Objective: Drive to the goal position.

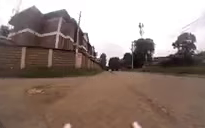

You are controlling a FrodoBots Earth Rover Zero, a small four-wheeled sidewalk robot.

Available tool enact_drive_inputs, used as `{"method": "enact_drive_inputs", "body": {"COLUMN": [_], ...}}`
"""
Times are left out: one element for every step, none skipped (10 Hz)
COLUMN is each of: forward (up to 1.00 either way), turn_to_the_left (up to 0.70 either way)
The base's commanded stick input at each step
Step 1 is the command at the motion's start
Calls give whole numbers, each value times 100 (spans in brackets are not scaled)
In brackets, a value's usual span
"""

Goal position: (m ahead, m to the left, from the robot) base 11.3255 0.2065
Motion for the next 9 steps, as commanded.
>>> {"method": "enact_drive_inputs", "body": {"forward": [70,70,70,70,70,70,70,70,70], "turn_to_the_left": [0,0,0,0,0,0,0,0,0]}}
